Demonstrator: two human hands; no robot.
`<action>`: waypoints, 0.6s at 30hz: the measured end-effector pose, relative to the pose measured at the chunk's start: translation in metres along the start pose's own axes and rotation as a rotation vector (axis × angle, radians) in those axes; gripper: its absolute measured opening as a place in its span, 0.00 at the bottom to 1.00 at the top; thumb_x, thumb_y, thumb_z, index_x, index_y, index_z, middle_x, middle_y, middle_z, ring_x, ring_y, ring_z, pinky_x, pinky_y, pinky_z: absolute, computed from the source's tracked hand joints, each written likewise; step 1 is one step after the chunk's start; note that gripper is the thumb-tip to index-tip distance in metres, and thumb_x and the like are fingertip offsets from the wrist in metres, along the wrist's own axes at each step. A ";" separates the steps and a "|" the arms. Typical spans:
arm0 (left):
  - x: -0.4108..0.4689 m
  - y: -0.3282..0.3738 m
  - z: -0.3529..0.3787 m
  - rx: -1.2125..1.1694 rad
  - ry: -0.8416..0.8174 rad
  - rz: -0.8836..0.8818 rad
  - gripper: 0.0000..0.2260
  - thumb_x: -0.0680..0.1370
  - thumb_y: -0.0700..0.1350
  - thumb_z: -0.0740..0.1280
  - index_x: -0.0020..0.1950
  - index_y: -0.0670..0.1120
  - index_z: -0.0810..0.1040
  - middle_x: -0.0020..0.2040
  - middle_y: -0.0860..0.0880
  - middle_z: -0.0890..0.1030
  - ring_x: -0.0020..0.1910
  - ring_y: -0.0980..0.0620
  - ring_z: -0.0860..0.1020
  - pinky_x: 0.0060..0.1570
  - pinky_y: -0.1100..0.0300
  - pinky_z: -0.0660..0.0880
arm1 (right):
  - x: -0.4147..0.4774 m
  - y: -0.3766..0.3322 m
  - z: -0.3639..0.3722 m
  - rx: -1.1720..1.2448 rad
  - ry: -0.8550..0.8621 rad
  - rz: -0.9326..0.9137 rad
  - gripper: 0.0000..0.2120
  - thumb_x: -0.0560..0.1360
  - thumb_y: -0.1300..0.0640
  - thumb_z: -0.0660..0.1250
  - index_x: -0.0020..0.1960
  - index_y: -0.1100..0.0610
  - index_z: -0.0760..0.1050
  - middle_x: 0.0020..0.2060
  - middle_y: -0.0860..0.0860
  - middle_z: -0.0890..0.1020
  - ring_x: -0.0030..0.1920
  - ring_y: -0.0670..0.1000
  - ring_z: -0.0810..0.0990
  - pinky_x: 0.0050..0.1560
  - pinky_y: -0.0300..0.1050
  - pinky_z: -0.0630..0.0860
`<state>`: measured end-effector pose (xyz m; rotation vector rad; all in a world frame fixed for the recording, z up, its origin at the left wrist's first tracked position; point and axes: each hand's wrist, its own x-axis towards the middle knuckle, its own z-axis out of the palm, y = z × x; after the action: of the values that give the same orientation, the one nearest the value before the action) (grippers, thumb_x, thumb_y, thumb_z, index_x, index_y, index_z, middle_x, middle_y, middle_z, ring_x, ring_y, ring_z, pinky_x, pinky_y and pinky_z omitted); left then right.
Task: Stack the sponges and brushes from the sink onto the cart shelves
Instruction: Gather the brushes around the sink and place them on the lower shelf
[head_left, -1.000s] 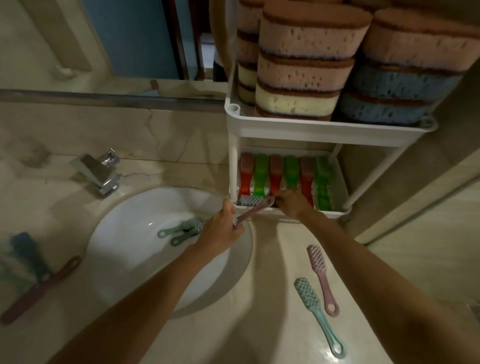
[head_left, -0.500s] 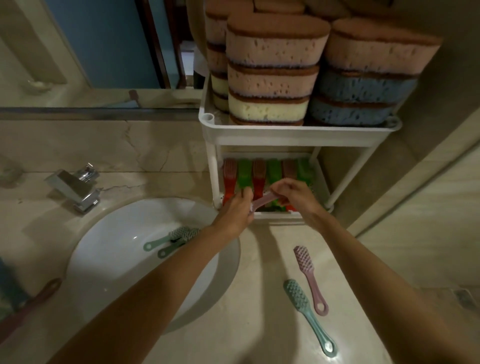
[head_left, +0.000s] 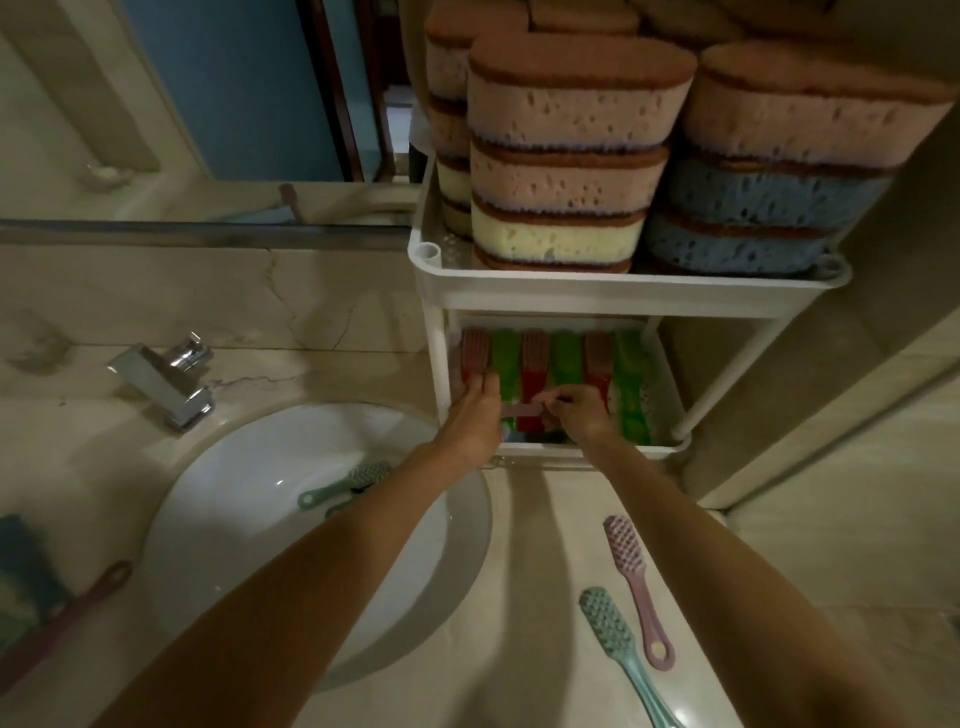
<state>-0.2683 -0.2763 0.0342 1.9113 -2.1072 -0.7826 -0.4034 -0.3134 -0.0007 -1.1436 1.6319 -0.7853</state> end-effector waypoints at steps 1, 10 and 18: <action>0.002 0.000 -0.002 0.007 -0.030 -0.020 0.23 0.76 0.32 0.60 0.70 0.38 0.60 0.70 0.38 0.62 0.69 0.41 0.64 0.69 0.52 0.63 | 0.001 0.001 0.003 -0.046 -0.022 -0.020 0.11 0.77 0.72 0.58 0.54 0.74 0.77 0.55 0.67 0.80 0.41 0.52 0.76 0.40 0.33 0.75; 0.019 0.004 0.004 0.347 -0.255 -0.095 0.16 0.80 0.38 0.56 0.68 0.37 0.67 0.68 0.38 0.69 0.67 0.41 0.68 0.66 0.53 0.65 | 0.006 0.011 0.005 -0.375 -0.077 -0.171 0.14 0.75 0.74 0.57 0.49 0.69 0.81 0.53 0.62 0.82 0.56 0.59 0.78 0.58 0.42 0.71; 0.015 0.002 0.014 0.673 -0.293 -0.048 0.22 0.79 0.40 0.57 0.73 0.35 0.59 0.72 0.36 0.61 0.70 0.38 0.62 0.71 0.47 0.59 | -0.017 0.021 -0.008 -0.479 0.131 -0.319 0.13 0.72 0.73 0.61 0.51 0.65 0.80 0.55 0.62 0.79 0.58 0.59 0.75 0.60 0.42 0.67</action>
<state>-0.2791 -0.2871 0.0203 2.2698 -2.7757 -0.3972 -0.4161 -0.2902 -0.0108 -1.7547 1.8284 -0.6948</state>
